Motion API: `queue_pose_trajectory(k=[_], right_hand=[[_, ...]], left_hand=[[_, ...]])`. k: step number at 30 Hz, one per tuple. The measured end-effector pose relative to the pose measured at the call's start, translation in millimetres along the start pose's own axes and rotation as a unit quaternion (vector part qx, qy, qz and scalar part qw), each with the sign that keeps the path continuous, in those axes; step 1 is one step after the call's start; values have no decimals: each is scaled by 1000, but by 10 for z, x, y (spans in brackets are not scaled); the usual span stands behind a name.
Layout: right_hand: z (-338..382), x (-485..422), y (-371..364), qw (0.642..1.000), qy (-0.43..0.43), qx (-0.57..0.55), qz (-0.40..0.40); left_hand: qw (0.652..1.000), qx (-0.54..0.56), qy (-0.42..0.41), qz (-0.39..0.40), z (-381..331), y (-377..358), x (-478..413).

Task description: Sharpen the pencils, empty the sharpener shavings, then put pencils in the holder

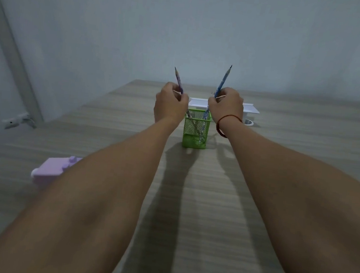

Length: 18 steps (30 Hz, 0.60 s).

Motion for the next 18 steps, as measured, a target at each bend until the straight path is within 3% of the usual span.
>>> queue_pose_trajectory(k=[5,11,15,18], right_hand=[[-115,-25,-154,999,-10,31,42],[-241,-78,-204,992,-37,88,78],[-283,-33,-250,975,-46,141,168],[-219,35,-146,972,-49,146,179]], left_hand=[[994,-104,3,28,93,-58,28],[987,-153,19,38,172,-106,-10],[971,-206,42,115,255,-168,-28],[967,-212,54,132,219,-92,12]])
Point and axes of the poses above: each hand's wrist, its own x-axis away from the middle knuckle, its own y-axis out of the back of the hand, z = x × y, the point moved 4 cm from there along -x, towards the middle knuckle, and after that the axes turned 1 degree about x, right-handed, at the moved point
